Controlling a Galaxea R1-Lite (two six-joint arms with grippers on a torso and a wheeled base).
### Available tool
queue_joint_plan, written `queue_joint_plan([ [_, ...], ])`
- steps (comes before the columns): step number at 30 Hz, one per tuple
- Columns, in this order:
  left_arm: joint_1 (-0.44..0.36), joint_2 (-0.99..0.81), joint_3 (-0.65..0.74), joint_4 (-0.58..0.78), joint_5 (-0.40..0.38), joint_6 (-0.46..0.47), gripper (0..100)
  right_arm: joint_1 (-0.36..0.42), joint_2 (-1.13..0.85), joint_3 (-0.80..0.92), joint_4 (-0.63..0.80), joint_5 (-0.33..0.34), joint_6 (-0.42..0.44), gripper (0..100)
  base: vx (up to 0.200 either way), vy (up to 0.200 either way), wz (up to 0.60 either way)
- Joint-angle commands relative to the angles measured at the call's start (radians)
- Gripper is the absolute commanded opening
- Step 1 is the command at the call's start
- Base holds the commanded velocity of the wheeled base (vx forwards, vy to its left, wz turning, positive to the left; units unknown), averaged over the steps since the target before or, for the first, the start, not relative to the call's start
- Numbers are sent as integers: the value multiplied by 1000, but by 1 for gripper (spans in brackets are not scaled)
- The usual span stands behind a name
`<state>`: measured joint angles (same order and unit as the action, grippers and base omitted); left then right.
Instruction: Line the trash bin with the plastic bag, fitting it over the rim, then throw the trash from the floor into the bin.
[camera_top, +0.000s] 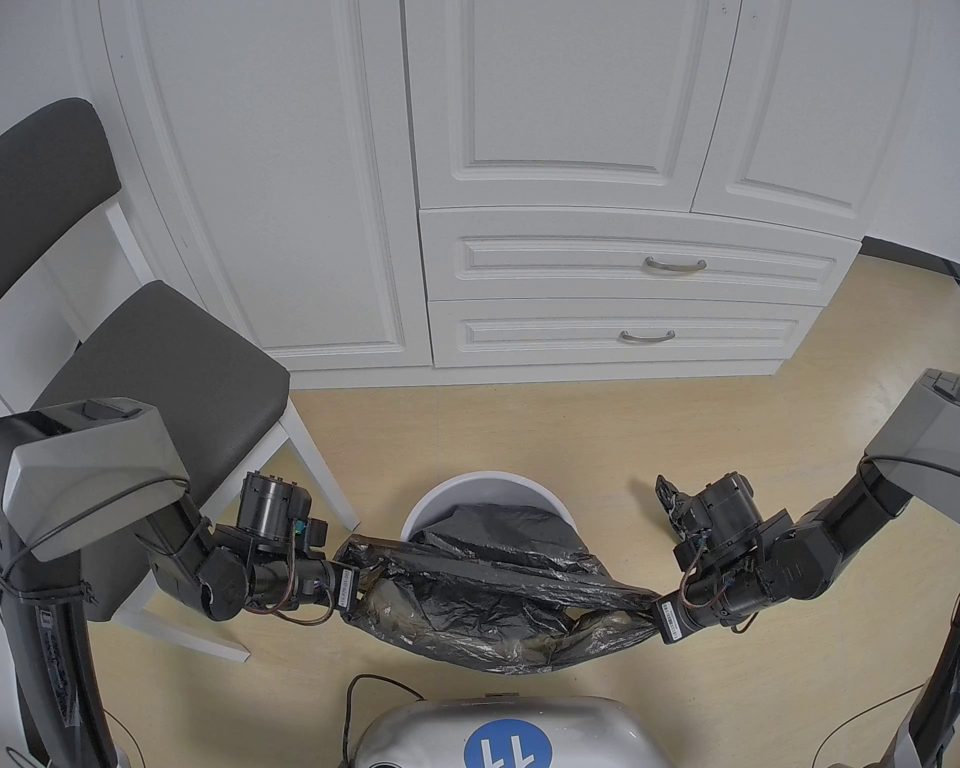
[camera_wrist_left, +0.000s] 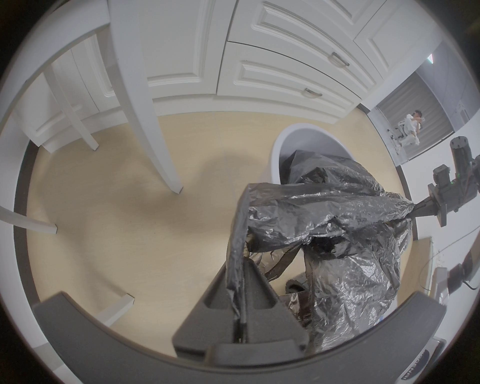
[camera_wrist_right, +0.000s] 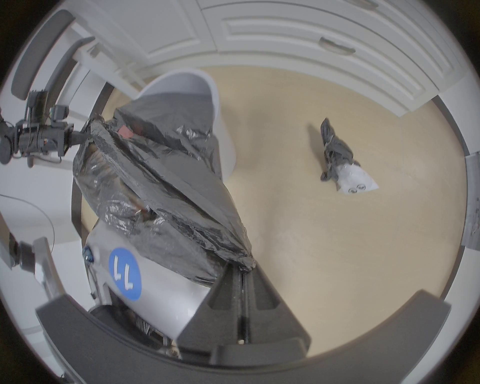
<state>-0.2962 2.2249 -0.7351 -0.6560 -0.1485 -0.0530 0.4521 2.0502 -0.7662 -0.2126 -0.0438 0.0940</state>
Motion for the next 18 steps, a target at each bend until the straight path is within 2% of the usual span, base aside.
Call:
queue_joint_plan([
  [1,-18,52,20,-59,30,-28,0,-6,34,30,-67,-30,13,0,0,0,0],
  [3,-18,30,33,-68,30,-28,0,-6,11,73,-131,-36,10,0,0,0,0],
  [7,-18,-11,46,-70,27,-28,0,-4,-53,137,-143,-36,-63,0,0,0,0],
  [8,-18,-21,48,-70,27,-30,0,-4,-74,150,-148,-37,-86,100,0,0,0],
  [13,-18,-59,66,-71,27,-22,0,17,-245,219,-146,-42,-129,100,0,0,0],
  [14,-20,-79,71,-71,26,-24,0,26,-355,258,-143,-39,-186,100,0,0,0],
  [18,-29,-90,86,-76,24,-27,0,30,-518,314,-139,-28,-280,100,0,0,0],
])
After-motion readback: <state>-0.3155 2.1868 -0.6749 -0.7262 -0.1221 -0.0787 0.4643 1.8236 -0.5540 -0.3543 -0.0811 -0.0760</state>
